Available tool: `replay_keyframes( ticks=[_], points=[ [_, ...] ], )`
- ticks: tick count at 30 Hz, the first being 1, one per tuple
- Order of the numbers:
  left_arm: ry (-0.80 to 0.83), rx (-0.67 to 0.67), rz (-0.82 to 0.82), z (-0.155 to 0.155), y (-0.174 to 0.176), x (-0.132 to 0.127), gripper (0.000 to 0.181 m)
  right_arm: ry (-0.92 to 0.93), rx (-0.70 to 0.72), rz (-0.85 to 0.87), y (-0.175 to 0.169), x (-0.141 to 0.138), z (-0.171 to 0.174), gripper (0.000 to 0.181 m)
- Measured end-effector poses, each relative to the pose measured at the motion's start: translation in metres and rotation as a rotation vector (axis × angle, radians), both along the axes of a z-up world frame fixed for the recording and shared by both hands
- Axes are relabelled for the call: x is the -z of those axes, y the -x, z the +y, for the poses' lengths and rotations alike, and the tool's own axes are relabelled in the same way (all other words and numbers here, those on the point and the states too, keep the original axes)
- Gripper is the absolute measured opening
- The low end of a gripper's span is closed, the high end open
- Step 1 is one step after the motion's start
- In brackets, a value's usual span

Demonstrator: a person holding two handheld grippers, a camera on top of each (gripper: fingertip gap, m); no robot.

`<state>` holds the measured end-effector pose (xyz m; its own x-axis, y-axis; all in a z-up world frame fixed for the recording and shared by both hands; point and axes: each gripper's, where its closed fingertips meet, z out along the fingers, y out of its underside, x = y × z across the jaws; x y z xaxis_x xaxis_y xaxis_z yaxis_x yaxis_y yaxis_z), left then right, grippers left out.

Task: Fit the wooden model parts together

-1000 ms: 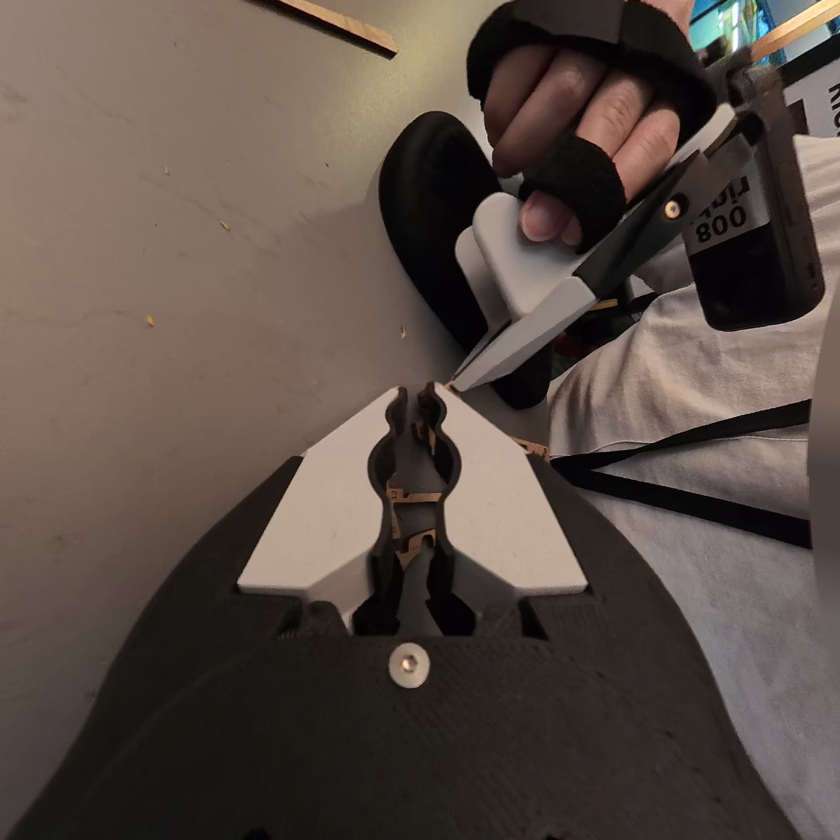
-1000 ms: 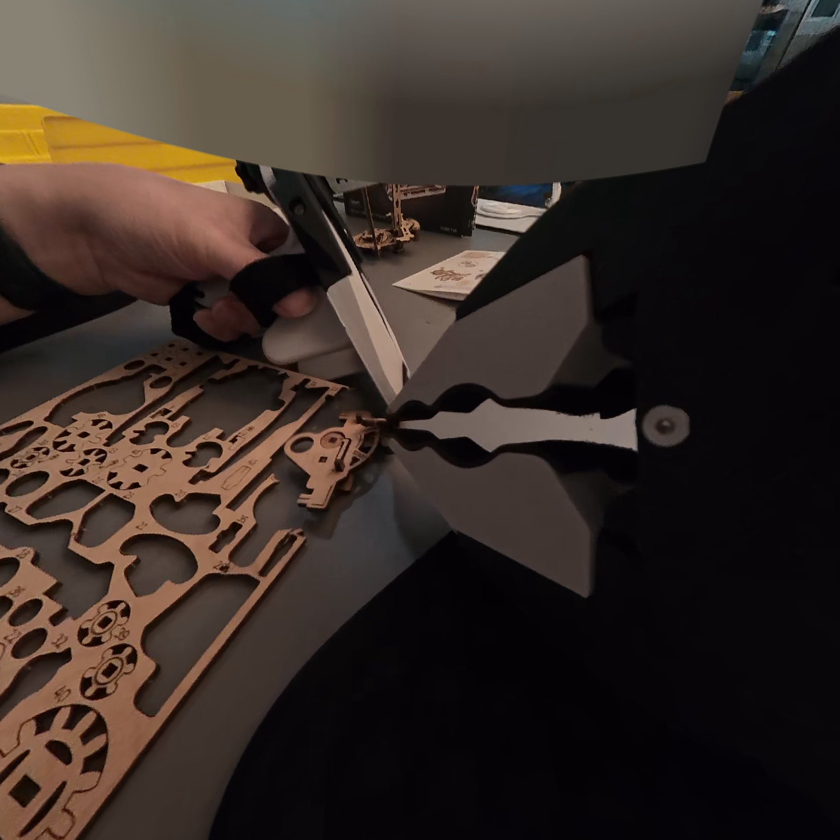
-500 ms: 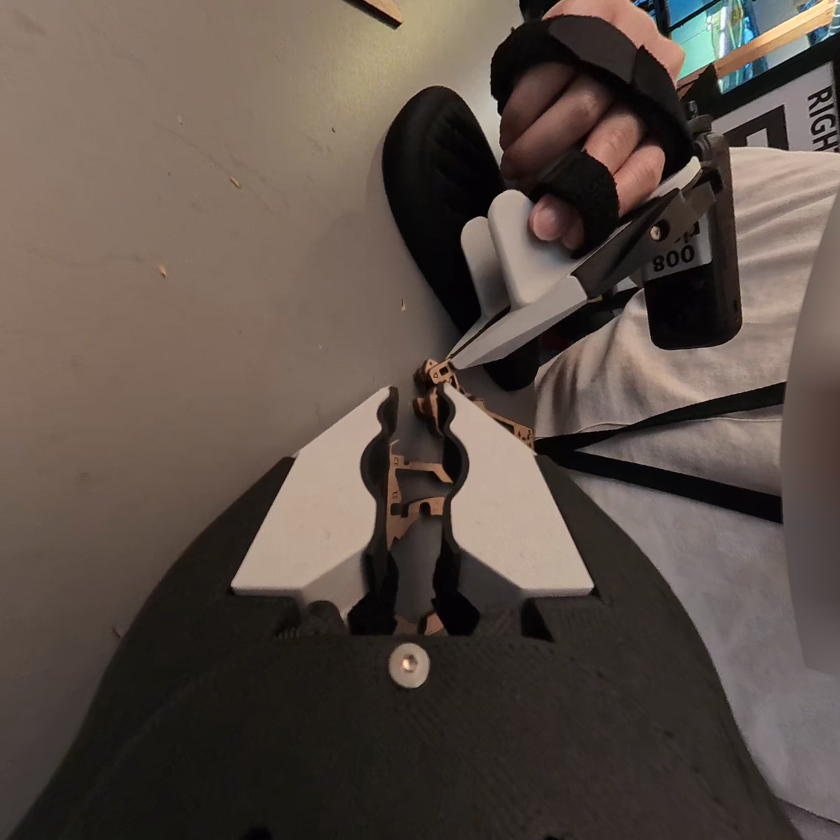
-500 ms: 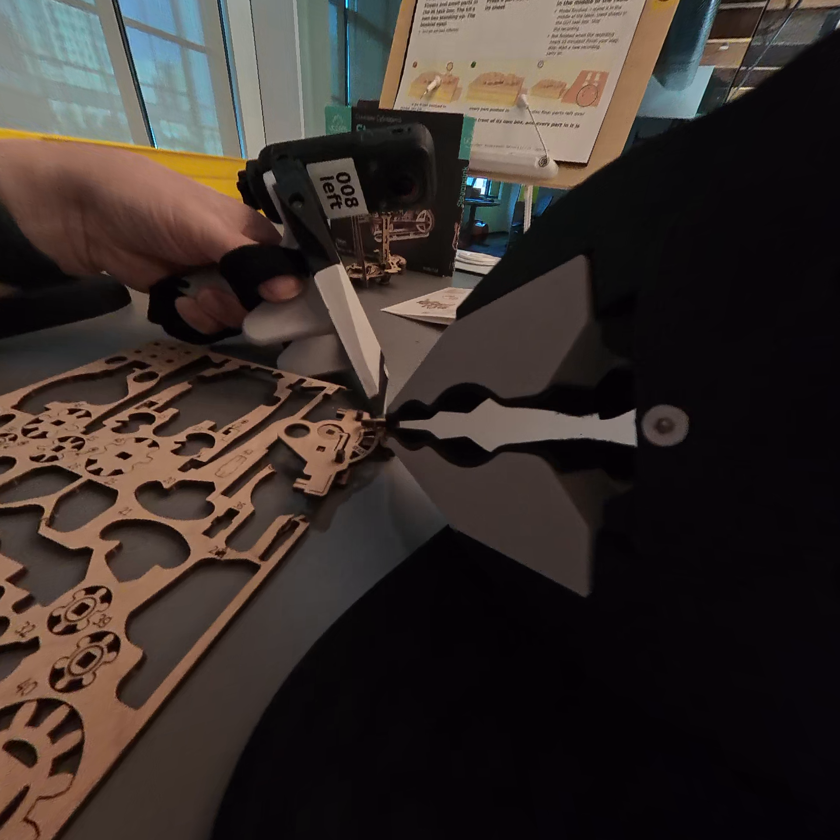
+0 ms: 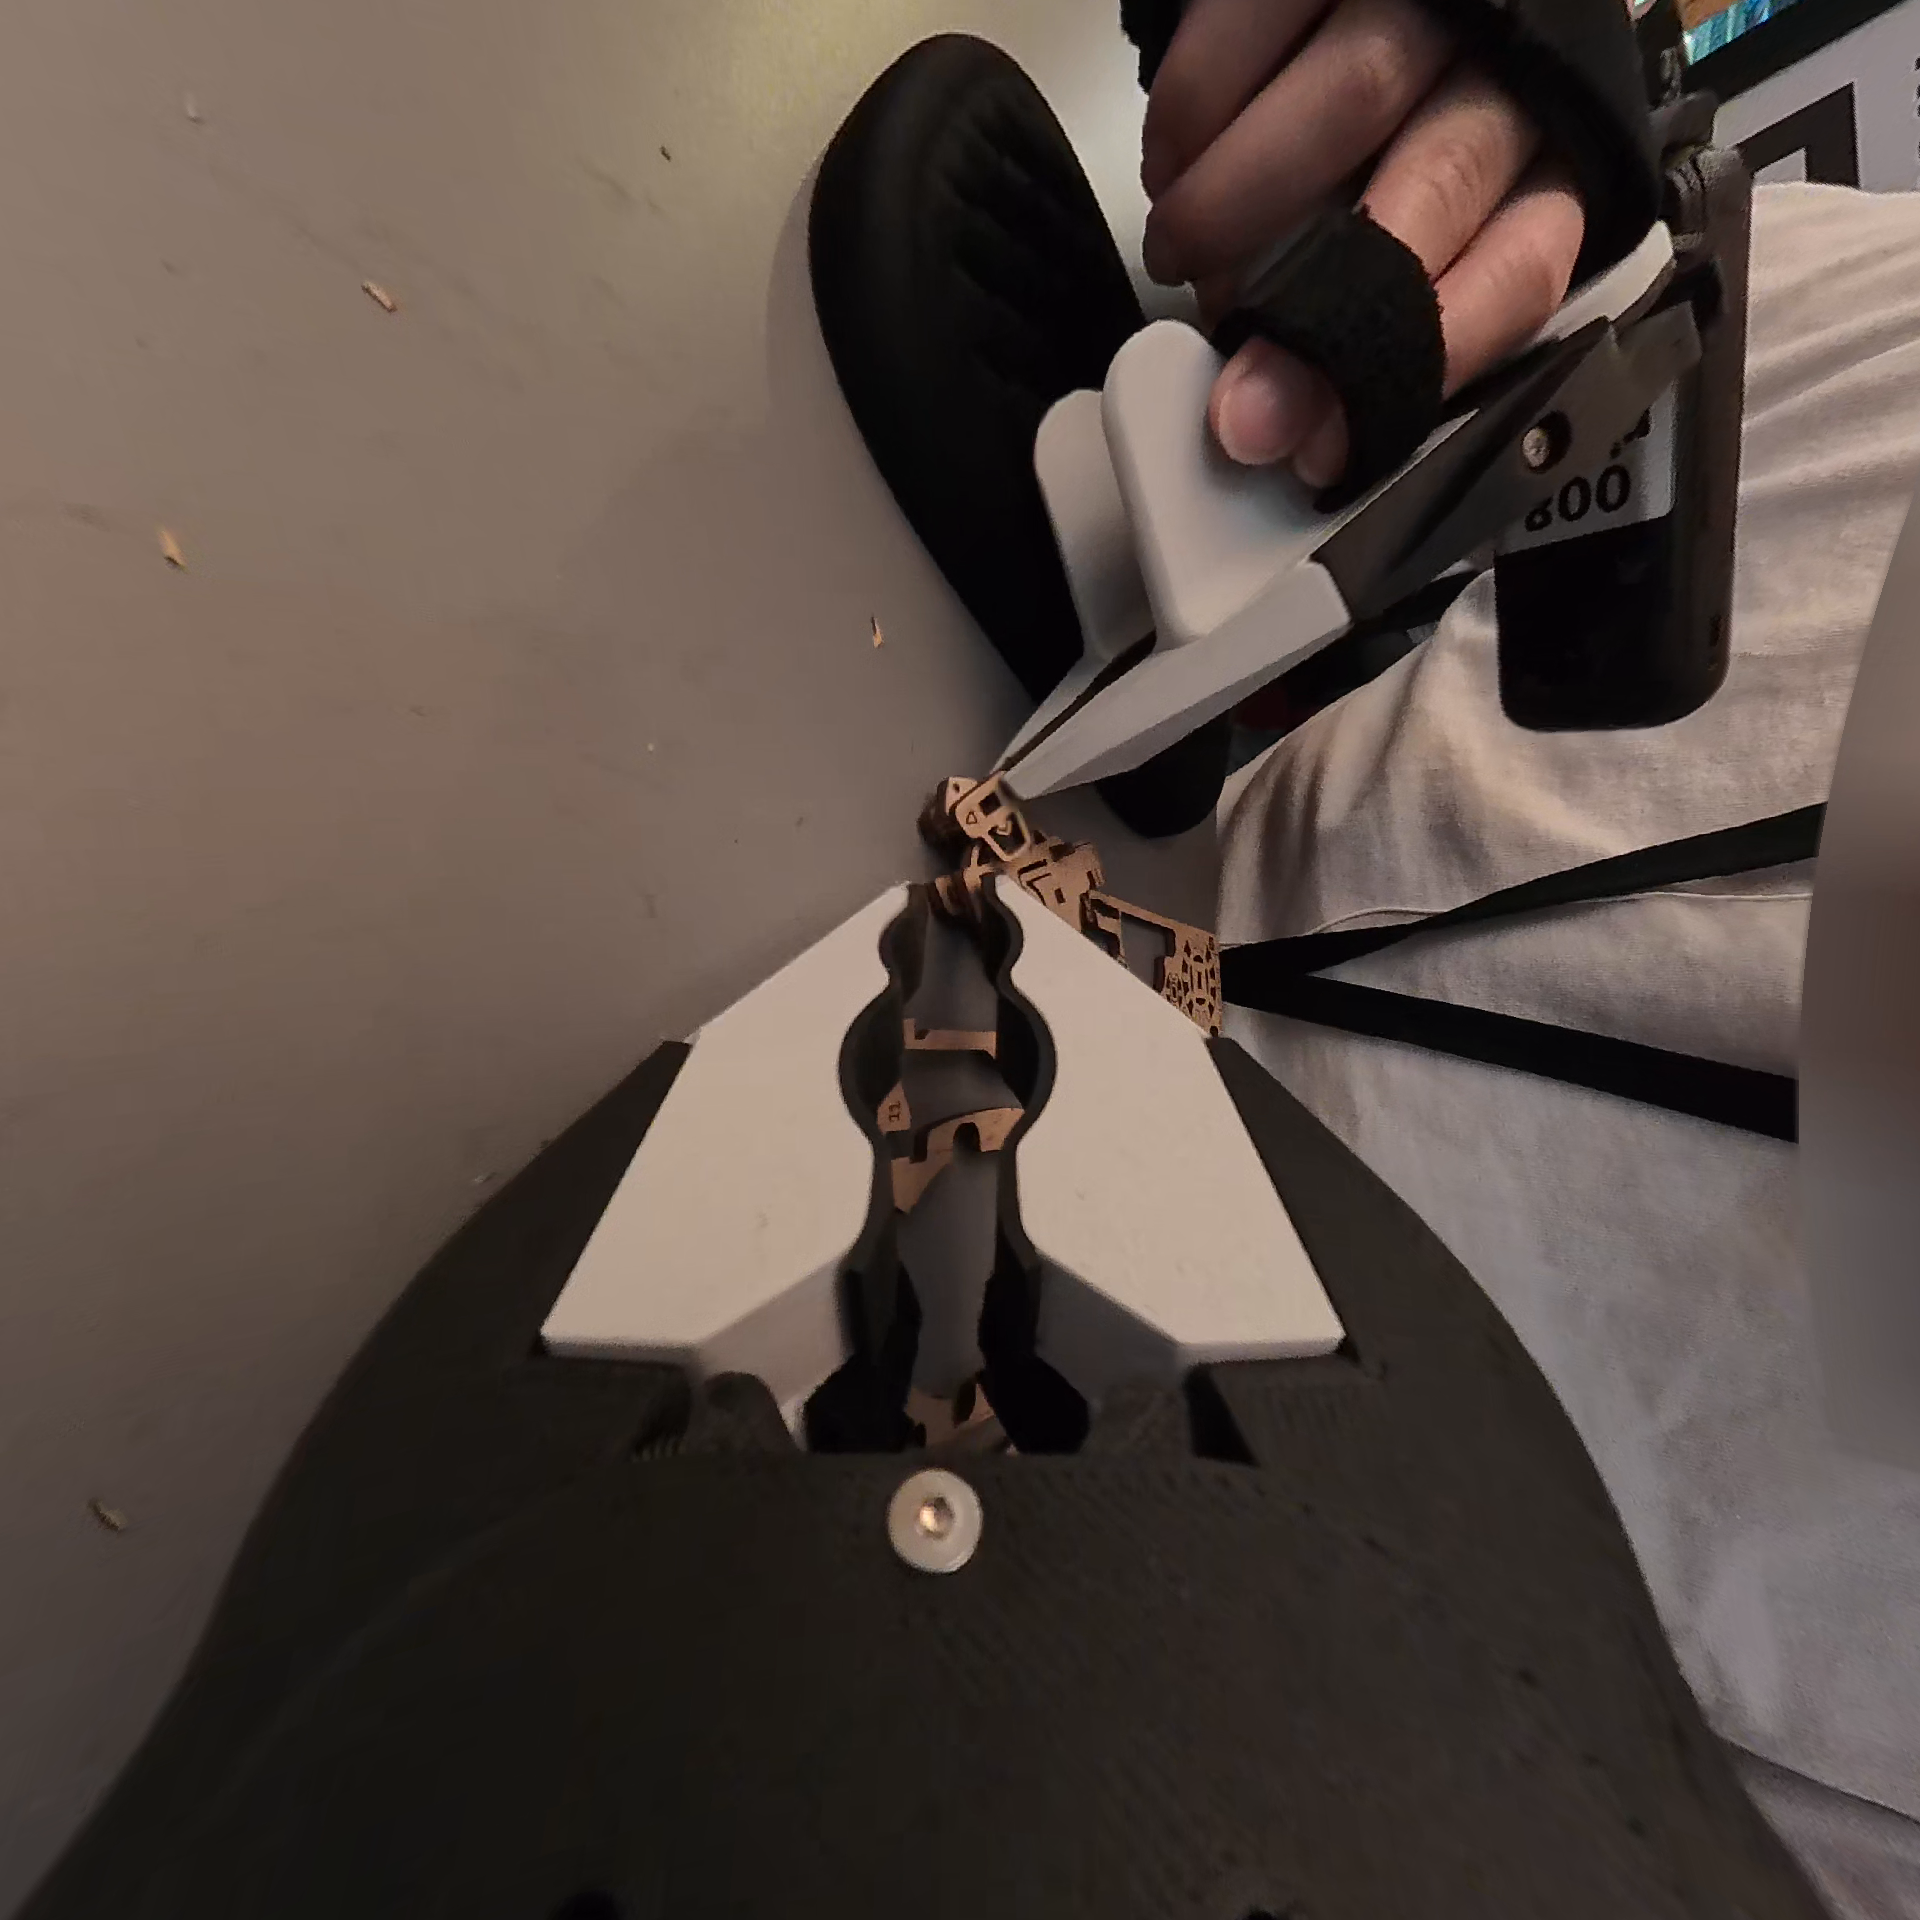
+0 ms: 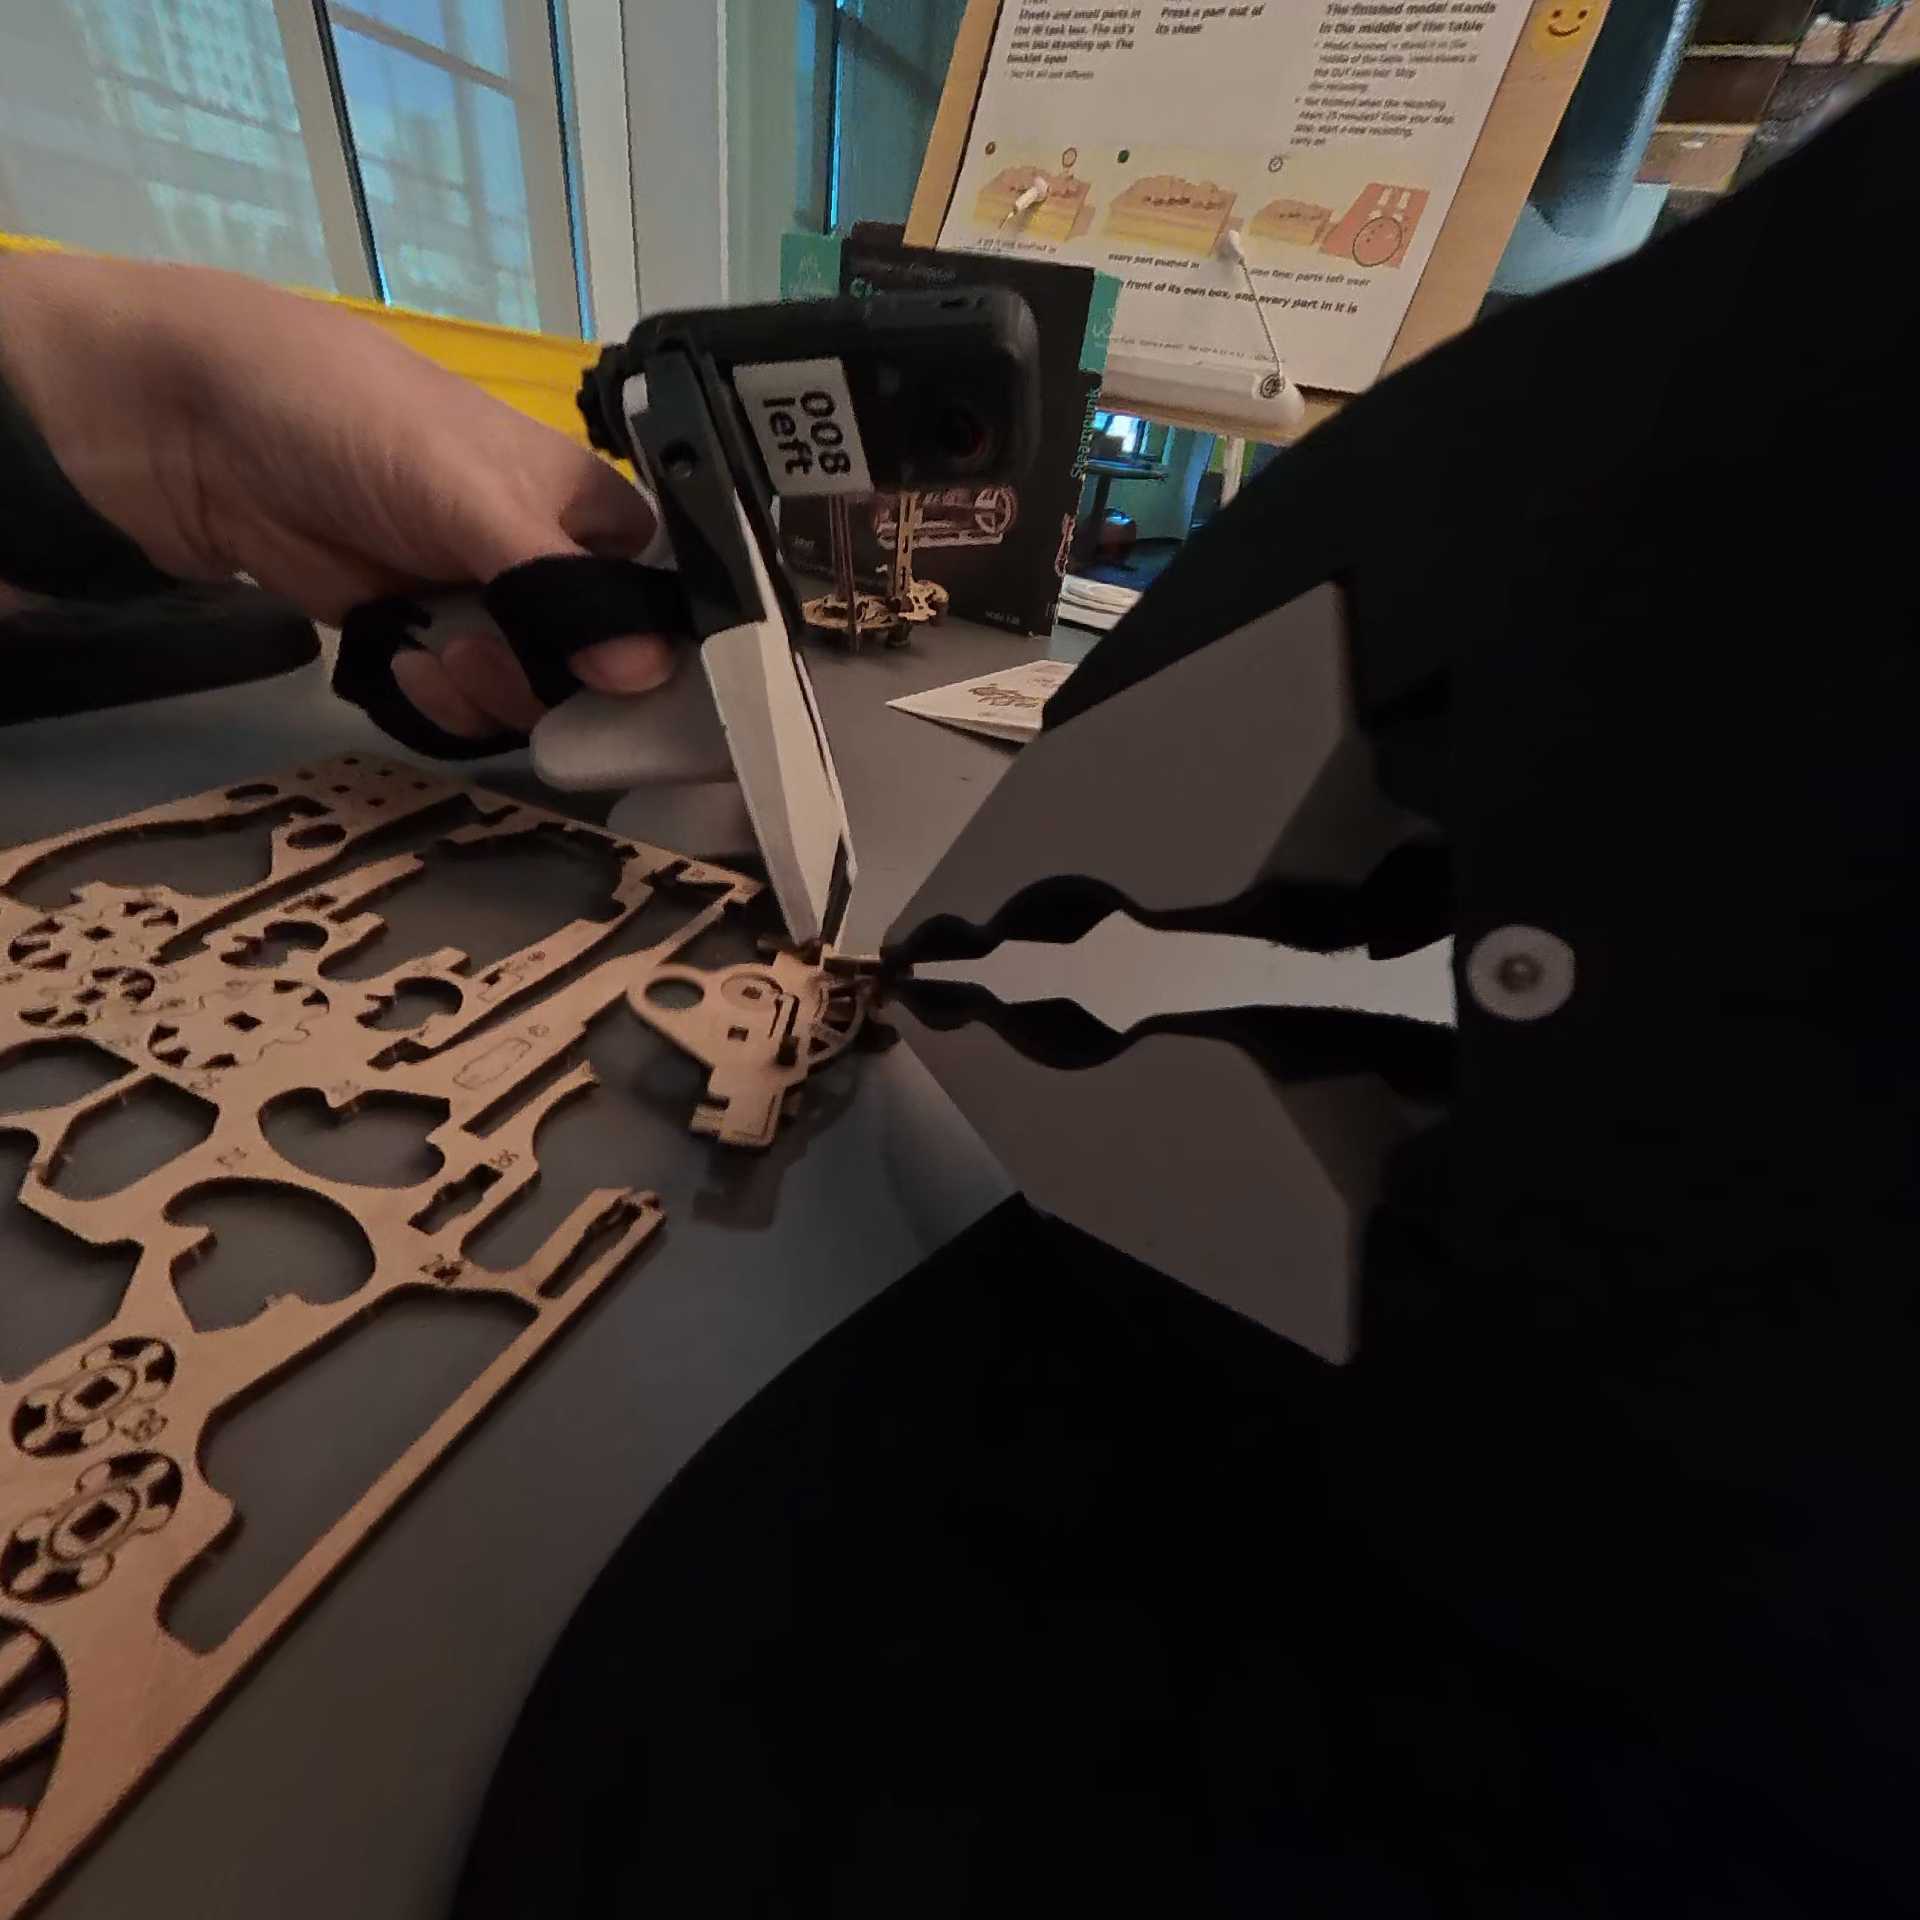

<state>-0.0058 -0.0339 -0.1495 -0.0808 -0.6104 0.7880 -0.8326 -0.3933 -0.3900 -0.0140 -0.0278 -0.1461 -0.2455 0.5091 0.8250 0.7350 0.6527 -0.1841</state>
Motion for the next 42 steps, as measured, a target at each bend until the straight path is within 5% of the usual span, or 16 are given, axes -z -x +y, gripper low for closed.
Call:
replay_keyframes(
  ticks=[13, 24, 30, 34, 42],
  points=[
    [0.134, -0.019, -0.008, -0.003, -0.003, -0.009, 0.001, -0.111, 0.025, 0.051, -0.002, -0.014, -0.002, 0.001],
    [0.16, -0.139, -0.031, 0.042, 0.014, -0.017, 0.0, -0.298, 0.011, 0.121, 0.007, -0.036, 0.036, 0.001],
    [0.209, -0.237, -0.012, 0.069, 0.022, -0.011, 0.0, -0.268, 0.012, 0.096, 0.015, -0.026, 0.06, 0.001],
    [0.126, -0.276, -0.003, 0.081, 0.026, -0.013, 0.027, -0.246, 0.068, 0.102, 0.004, -0.027, 0.061, 0.001],
    [-0.342, -0.308, -0.053, 0.056, 0.054, -0.038, 0.038, -0.257, 0.136, 0.144, -0.012, -0.04, 0.058, 0.001]
  ],
)
